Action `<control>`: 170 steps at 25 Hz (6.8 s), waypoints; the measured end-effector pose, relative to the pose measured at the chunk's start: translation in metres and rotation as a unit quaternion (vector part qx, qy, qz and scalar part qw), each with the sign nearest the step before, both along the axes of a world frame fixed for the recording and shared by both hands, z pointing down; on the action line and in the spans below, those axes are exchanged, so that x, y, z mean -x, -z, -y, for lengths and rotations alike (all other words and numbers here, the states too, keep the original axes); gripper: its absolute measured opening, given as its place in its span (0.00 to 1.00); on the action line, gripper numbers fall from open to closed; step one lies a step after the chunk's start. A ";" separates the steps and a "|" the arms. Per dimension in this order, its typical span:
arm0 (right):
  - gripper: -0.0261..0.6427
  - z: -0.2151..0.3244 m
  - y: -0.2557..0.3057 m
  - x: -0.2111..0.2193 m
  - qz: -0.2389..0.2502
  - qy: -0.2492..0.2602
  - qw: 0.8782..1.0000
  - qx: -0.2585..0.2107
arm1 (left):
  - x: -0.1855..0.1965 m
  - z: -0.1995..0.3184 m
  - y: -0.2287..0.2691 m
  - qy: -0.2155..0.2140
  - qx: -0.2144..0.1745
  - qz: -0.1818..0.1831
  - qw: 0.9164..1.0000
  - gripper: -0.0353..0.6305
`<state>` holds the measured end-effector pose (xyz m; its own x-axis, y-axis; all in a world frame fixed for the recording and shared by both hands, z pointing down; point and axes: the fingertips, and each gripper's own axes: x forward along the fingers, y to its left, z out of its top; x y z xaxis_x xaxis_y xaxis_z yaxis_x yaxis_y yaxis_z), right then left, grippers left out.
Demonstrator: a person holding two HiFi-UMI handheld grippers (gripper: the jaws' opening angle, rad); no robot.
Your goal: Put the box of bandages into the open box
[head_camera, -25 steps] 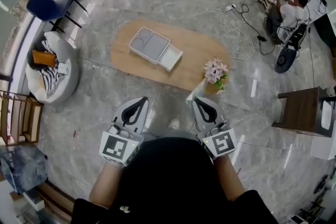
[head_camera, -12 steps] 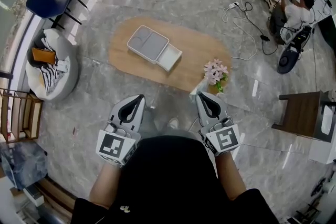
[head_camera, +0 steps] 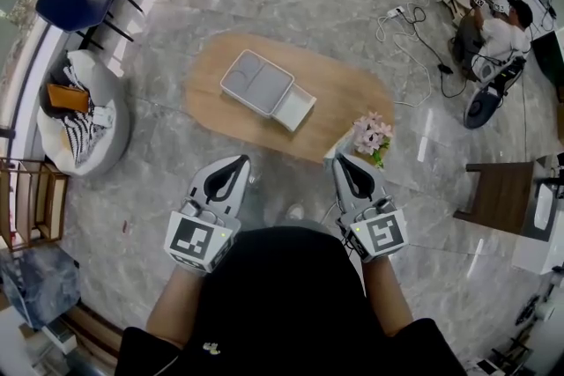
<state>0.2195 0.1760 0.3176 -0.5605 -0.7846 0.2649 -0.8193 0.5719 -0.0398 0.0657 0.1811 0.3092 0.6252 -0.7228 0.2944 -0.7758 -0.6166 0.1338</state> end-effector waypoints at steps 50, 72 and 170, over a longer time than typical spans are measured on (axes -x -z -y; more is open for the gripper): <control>0.03 0.212 -0.119 0.108 -0.055 0.062 0.990 0.113 | 0.115 0.174 -0.064 0.038 0.066 0.042 0.996 0.07; 0.03 0.255 -0.253 0.089 -0.097 0.151 0.958 0.224 | 0.105 0.201 -0.090 0.127 0.131 0.115 0.977 0.07; 0.39 0.218 -0.559 0.093 -0.306 0.275 0.810 0.417 | 0.125 0.103 -0.160 0.286 0.244 0.112 0.920 0.07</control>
<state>0.1262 -0.0416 0.8762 -0.3279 0.1351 0.9350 -0.4617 0.8406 -0.2833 -0.0596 0.0784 0.4691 0.0678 -0.6615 0.7469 -0.9965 -0.0079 0.0834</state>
